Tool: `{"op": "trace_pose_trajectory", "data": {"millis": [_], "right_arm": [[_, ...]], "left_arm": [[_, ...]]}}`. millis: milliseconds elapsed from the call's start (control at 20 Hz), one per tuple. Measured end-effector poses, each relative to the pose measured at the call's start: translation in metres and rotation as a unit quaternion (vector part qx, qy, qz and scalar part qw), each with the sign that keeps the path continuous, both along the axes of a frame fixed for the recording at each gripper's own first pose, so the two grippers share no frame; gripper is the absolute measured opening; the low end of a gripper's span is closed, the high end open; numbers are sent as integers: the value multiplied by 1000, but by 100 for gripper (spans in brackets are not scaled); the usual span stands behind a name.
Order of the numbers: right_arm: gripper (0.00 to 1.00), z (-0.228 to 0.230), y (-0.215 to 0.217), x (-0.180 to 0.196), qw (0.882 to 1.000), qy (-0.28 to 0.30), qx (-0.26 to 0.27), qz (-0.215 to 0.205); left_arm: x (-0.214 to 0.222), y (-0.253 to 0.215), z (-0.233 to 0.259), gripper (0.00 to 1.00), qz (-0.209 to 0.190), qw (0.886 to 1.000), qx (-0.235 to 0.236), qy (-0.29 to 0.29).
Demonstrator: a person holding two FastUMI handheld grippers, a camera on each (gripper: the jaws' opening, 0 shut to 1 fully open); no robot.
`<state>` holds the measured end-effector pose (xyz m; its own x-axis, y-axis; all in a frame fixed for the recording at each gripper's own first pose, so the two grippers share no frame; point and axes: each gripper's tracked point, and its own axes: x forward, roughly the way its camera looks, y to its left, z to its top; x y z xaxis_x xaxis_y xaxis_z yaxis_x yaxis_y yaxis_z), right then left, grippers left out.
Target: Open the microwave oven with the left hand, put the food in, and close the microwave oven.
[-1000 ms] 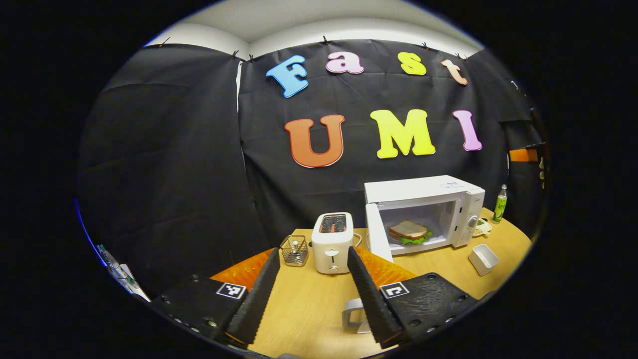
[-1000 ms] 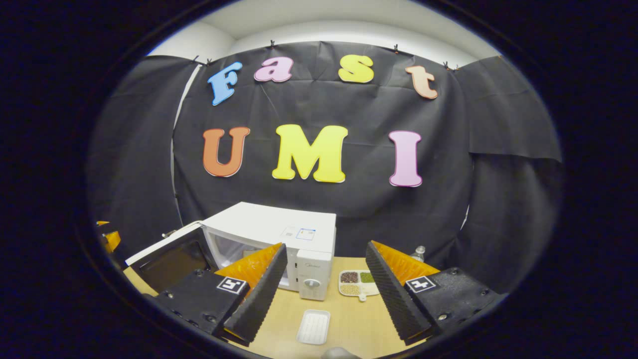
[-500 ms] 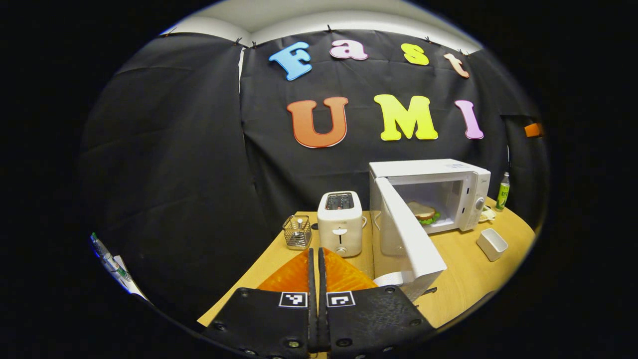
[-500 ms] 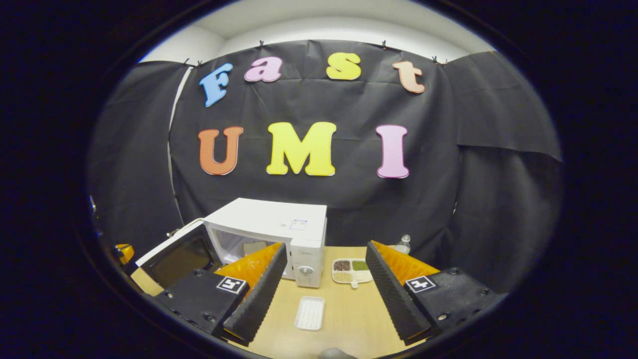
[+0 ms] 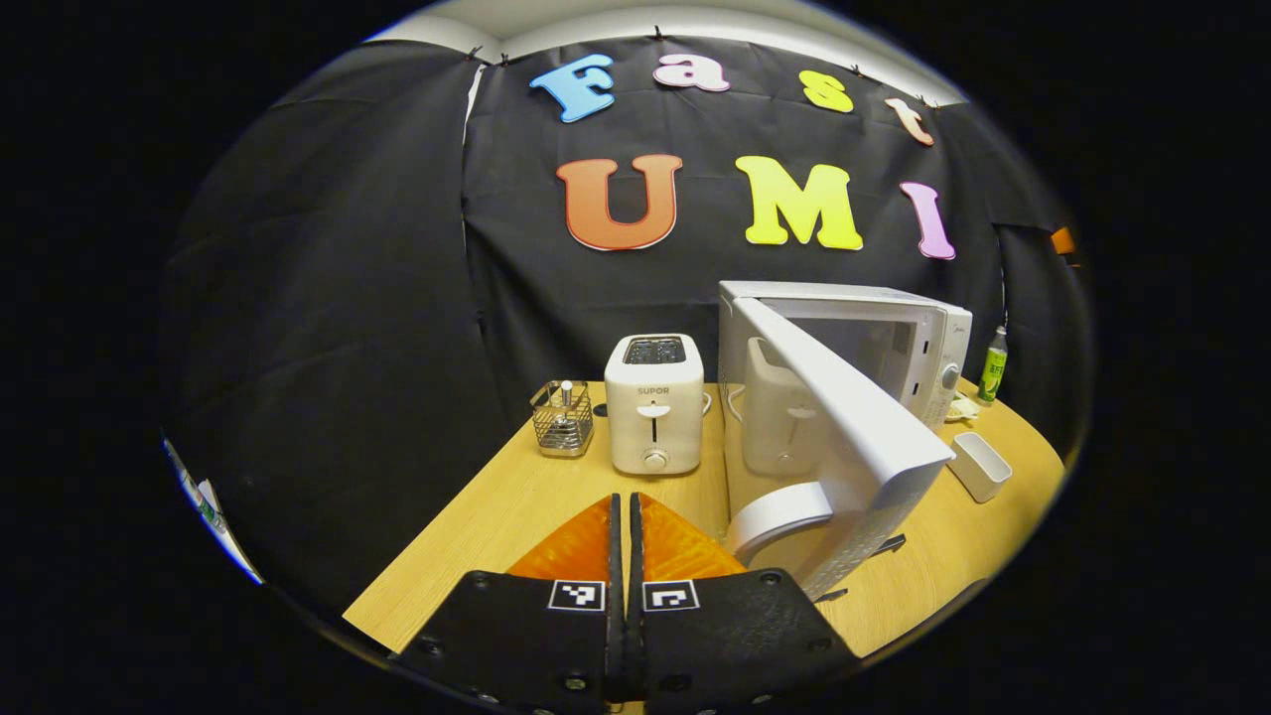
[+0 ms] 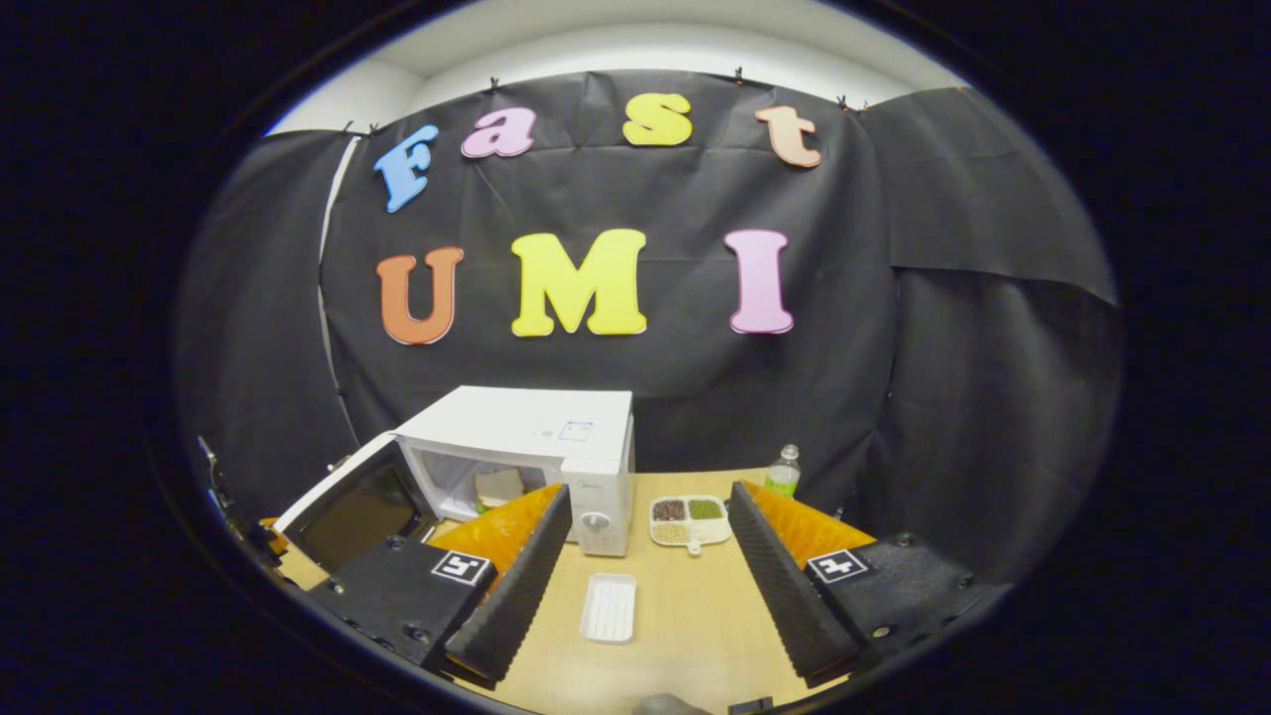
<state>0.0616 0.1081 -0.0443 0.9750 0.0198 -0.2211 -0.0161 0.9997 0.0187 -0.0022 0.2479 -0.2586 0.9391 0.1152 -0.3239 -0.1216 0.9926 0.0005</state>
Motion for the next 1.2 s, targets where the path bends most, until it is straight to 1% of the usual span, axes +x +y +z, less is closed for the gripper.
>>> {"op": "trace_pose_trajectory", "data": {"millis": [150,200,250,300,350,400,450,850,1150,1200], "right_arm": [[92,-1,-6,1,1000,4,-3,1],[100,-1,-8,1,1000,5,-3,1],[100,-4,-8,1,1000,7,-1,3],[92,-5,-8,0,1000,9,1,5],[100,-6,-9,0,1000,11,0,6],[100,-6,-12,0,1000,11,-1,5],[92,-5,-14,-1,1000,9,-2,4],[92,1,-26,-2,1000,4,-8,10],[92,-2,-48,-11,1000,9,-7,-1],[100,-3,-54,-13,1000,10,-6,-4]], "left_arm": [[1,-9,1,0,-6,1000,2,2],[2,-14,2,0,-10,1000,-2,0],[2,-20,3,0,-14,1000,-2,0],[3,-27,3,0,-19,1000,2,1],[3,-33,4,0,-25,1000,4,2],[2,-40,5,0,-31,1000,2,0],[3,-49,6,0,-38,999,-1,-1],[11,-125,19,0,-105,994,-11,-14],[25,-182,25,0,-156,987,-16,-20],[28,-192,26,0,-165,986,-17,-21]]}}
